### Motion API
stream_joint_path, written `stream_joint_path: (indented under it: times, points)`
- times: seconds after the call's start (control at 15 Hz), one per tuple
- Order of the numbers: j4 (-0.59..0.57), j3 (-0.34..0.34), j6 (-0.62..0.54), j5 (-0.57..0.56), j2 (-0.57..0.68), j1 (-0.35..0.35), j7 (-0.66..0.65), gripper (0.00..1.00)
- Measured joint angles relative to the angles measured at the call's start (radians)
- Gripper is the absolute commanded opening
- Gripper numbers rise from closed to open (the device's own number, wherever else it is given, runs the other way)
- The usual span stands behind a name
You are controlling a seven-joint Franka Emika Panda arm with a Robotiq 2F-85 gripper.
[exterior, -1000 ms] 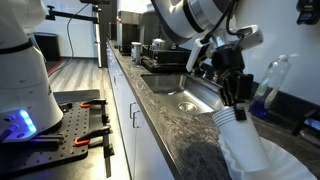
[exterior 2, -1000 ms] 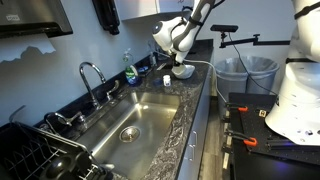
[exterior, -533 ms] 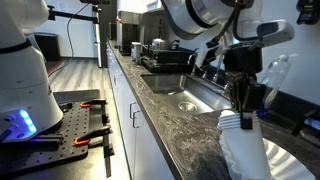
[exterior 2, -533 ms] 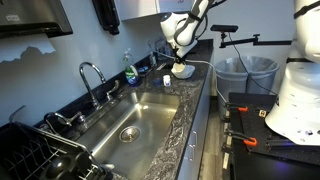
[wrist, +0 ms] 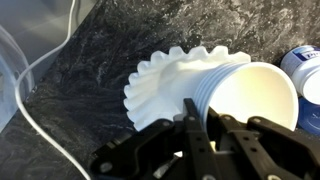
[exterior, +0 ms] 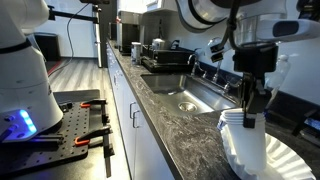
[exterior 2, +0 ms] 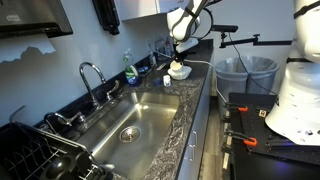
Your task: Put the cups upright
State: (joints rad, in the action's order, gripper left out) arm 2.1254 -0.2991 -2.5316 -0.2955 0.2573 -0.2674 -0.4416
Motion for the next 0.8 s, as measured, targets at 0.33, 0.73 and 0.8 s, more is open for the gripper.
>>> stream_joint_path:
  times: [0.33,0.73,0.8]
  points:
    - [-0.002,-0.002,-0.009,0.2,0.0,-0.017,0.128,0.02]
    - [-0.007,0.036,-0.005,0.455,0.005,-0.047,0.319,0.02]
    - [-0.008,0.043,-0.003,0.48,0.007,-0.05,0.337,0.02]
